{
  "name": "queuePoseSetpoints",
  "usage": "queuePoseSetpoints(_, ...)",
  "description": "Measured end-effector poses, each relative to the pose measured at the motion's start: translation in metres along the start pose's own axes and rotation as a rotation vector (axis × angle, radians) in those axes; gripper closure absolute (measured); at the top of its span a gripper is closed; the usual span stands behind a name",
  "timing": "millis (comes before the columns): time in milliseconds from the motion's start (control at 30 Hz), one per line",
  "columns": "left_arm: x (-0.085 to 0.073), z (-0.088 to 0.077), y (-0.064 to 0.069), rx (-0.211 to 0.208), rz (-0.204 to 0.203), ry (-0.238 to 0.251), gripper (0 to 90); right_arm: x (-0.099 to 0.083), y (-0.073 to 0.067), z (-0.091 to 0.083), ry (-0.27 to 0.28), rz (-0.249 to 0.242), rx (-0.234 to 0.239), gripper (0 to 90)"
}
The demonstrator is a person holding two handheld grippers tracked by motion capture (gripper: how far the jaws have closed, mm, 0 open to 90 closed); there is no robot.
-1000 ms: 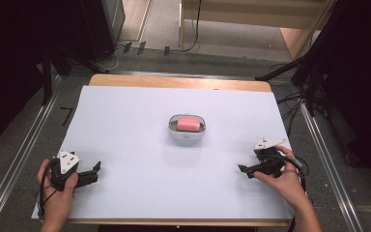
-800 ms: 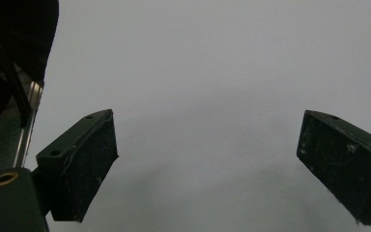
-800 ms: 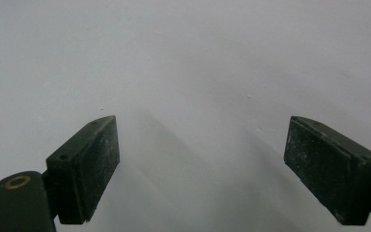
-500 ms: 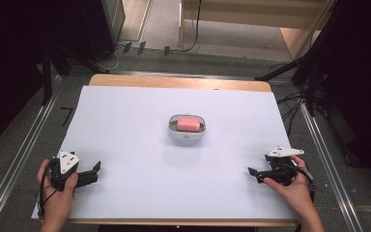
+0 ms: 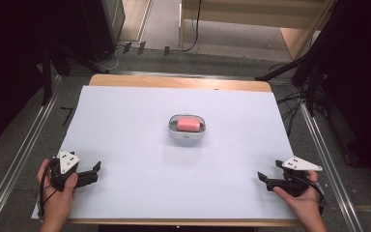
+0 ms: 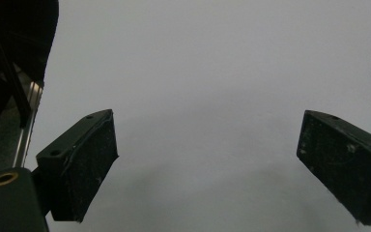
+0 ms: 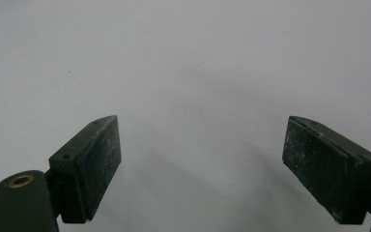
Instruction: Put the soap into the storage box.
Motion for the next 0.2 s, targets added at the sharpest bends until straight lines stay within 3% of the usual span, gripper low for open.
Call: queuePoseSetpoints(200, -0.0002, 0.0009, 0.0001, -0.001, -0.006, -0.005, 7.7, 0.0018, -0.0009, 0.0003, 0.026, -0.010, -0.049, 14.5)
Point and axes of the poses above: each handheld gripper's, and its own axes: z roughly forward along the jaws, x roughly out of its top, y roughly to its right, the point moved 8 cm from there along z, roughly forward along the jaws, and after that the axes turned 10 degrees about y, right-handed, at the moved point
